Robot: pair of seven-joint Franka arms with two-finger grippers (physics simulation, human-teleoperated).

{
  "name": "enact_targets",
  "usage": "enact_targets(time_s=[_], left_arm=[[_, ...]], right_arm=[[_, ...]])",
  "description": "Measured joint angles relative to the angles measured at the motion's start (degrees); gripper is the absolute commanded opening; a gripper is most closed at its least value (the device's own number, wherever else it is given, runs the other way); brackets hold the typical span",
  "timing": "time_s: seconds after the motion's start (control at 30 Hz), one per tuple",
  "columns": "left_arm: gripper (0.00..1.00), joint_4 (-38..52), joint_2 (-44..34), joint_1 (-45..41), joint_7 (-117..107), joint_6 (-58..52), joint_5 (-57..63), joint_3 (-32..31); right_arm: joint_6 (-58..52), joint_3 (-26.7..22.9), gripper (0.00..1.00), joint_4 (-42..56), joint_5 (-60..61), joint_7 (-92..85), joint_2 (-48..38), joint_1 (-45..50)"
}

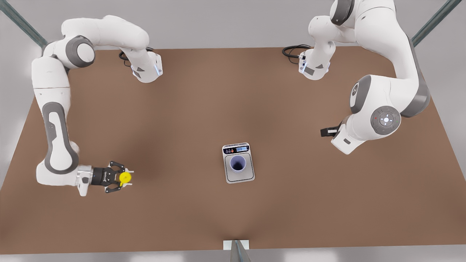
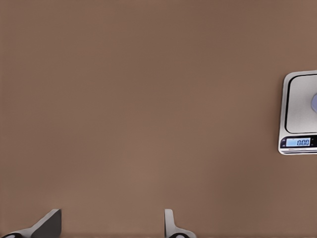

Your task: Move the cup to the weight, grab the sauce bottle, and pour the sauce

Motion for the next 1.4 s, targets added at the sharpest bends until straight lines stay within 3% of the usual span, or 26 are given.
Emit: enact_targets(time_s=[0.13, 0.33, 0.73, 0.83, 0.87, 0.9, 1.13, 1.17, 1.4], left_arm=[[1.00, 0.00, 0.30, -0.03, -0.84, 0.00, 0.24, 0.00], [1.00, 0.00, 0.33, -0.36, -0.88, 0.00, 0.39, 0.00], [1.00, -0.09, 0.39, -1.06, -2.11, -0.09, 0.46, 0.00], [1.00, -0.09, 0.39, -1.14, -2.11, -0.09, 0.46, 0.00], [1.00, -0.09, 0.31, -1.08, -2.11, -0.17, 0.46, 0.00], [1.00, -0.09, 0.30, -1.12, -2.11, -0.18, 0.46, 0.00], [1.00, -0.09, 0.30, -1.17, -2.17, -0.18, 0.46, 0.05], [1.00, -0.09, 0.30, -1.15, -2.17, -0.18, 0.46, 0.08], [1.00, -0.09, 0.30, -1.12, -2.39, -0.18, 0.46, 0.02]], right_arm=[[-7.73, -0.02, 0.53, 3.25, 6.35, 0.16, 5.52, -1.99], [-12.16, 2.50, 0.53, 10.94, 6.46, -0.83, 14.88, -3.74], [-11.74, 4.89, 0.53, 13.00, 4.60, -12.99, 20.01, -5.15], [-11.60, 4.90, 0.61, 12.97, 4.44, -13.46, 20.21, -5.24], [-11.59, 4.90, 0.73, 12.95, 4.43, -13.41, 20.21, -5.24], [-11.58, 4.90, 0.77, 12.94, 4.45, -13.38, 20.21, -5.24], [-11.58, 4.90, 0.93, 12.79, 4.54, -13.46, 20.48, -5.33], [-11.58, 4.90, 0.99, 12.76, 4.54, -13.46, 20.48, -5.33], [-11.58, 4.90, 1.00, 12.52, 2.35, -13.29, 20.13, -6.62]])
